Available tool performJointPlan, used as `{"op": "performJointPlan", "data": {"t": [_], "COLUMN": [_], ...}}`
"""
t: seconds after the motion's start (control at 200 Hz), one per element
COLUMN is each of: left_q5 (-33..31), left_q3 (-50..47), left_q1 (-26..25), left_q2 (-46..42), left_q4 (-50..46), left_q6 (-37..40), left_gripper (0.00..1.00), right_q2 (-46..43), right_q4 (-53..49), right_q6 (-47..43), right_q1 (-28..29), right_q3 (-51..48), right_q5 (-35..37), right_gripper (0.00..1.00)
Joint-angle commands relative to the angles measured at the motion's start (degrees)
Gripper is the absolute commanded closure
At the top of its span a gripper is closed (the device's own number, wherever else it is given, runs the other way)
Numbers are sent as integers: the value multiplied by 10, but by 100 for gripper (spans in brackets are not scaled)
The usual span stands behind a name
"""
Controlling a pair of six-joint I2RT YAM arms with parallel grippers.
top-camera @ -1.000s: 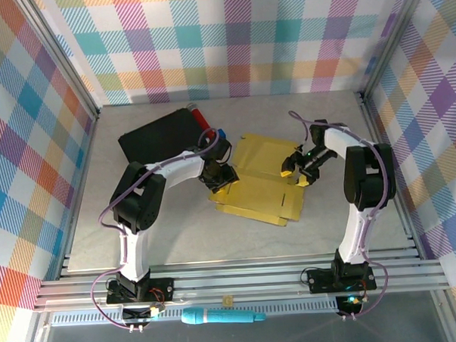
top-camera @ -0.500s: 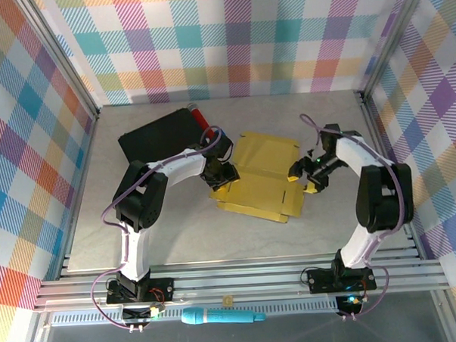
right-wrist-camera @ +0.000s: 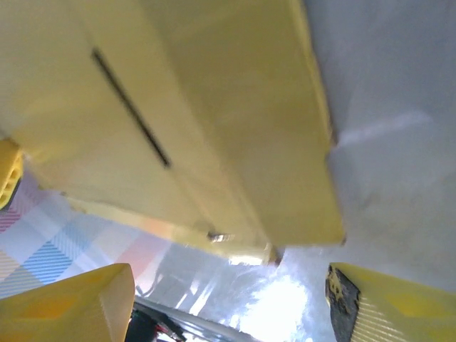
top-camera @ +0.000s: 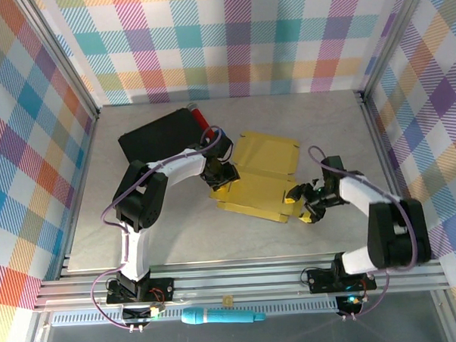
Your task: Fold the paper box
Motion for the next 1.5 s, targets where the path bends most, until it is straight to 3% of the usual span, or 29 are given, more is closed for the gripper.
{"op": "performJointPlan", "data": {"t": [0.0,0.265,0.425,0.675,1.03,1.12,1.32,1.495], "left_q5": [-9,0,22,24,25,26,28,31], "left_q3": [-22,-24,-47,-60,-76,-75,-69,-67], "left_q1": [2,-5,-11,-17,-21,-21,-22,-24], "left_q2": [33,30,17,3,-11,-12,-14,-12], "left_q4": [-16,-13,17,24,26,26,25,24], "left_q6": [-8,-27,-64,-78,-81,-81,-83,-83], "left_gripper": [47,47,48,48,48,48,48,48], "right_q2": [-54,-63,-74,-59,-70,-82,-126,-83], "right_q4": [58,239,214,255,294,277,233,298], "right_q6": [115,248,250,242,256,256,274,300], "right_q1": [10,11,12,4,-14,-14,-13,-13], "right_q3": [-52,-129,-120,-116,-121,-126,-154,-166], "right_q5": [-19,-36,-15,25,73,80,94,73], "right_gripper": [28,29,31,36,50,49,38,38]}}
